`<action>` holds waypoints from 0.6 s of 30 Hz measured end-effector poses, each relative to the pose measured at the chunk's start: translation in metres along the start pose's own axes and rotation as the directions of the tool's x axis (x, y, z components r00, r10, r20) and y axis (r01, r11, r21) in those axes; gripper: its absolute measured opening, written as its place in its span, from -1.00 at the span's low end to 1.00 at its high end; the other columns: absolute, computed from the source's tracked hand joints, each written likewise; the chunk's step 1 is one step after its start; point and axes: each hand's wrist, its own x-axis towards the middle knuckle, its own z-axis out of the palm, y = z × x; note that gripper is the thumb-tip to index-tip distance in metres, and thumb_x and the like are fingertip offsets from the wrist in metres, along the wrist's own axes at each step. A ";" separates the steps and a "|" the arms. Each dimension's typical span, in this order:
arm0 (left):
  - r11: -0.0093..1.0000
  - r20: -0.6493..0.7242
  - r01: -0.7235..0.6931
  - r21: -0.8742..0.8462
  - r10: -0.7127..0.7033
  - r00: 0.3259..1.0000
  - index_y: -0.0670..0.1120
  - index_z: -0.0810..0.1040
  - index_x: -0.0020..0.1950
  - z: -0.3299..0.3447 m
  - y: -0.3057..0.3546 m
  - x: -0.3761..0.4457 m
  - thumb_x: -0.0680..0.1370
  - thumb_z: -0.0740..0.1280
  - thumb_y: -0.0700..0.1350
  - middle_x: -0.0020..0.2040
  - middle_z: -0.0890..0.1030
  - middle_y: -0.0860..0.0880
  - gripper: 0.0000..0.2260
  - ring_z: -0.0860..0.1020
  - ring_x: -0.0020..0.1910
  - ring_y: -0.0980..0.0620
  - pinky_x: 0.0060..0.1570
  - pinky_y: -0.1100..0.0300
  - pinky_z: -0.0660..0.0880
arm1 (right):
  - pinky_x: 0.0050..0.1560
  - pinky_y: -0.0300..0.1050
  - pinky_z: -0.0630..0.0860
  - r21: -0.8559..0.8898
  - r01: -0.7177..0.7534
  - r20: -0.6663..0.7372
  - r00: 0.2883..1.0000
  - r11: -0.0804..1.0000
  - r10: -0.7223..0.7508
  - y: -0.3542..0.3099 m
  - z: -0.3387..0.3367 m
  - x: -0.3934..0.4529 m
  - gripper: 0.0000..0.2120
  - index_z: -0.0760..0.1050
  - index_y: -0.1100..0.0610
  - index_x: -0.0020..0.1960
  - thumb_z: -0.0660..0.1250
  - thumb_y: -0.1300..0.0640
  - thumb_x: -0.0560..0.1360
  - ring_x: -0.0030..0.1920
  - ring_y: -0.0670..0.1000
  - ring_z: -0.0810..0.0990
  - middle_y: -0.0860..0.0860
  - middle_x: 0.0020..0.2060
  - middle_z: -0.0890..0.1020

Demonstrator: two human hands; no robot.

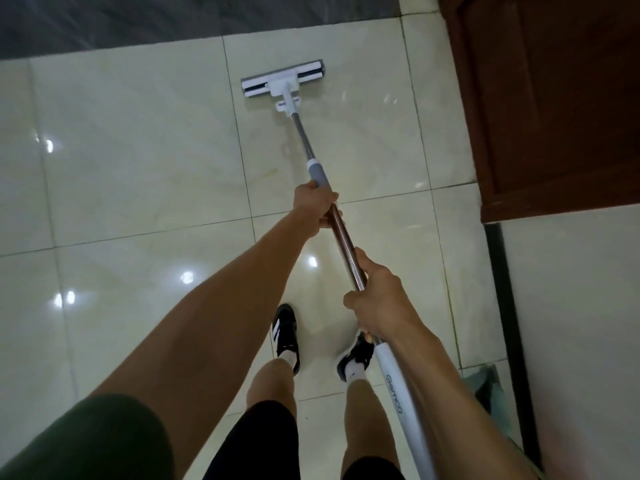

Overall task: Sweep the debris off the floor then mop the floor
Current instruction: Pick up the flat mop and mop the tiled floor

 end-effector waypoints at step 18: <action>0.850 -0.376 -0.076 -0.522 -0.150 0.914 -0.29 0.39 0.40 -0.165 -0.060 -0.049 0.59 0.32 -0.33 -0.21 0.55 -0.19 -0.63 0.61 -0.29 -0.15 -0.17 -0.19 0.68 | -0.34 -0.27 0.42 -0.496 0.441 0.514 0.844 0.748 -0.156 -0.076 0.043 0.000 -0.25 0.12 -0.18 0.57 0.23 0.27 0.48 -0.28 -0.06 0.51 0.00 -0.08 0.54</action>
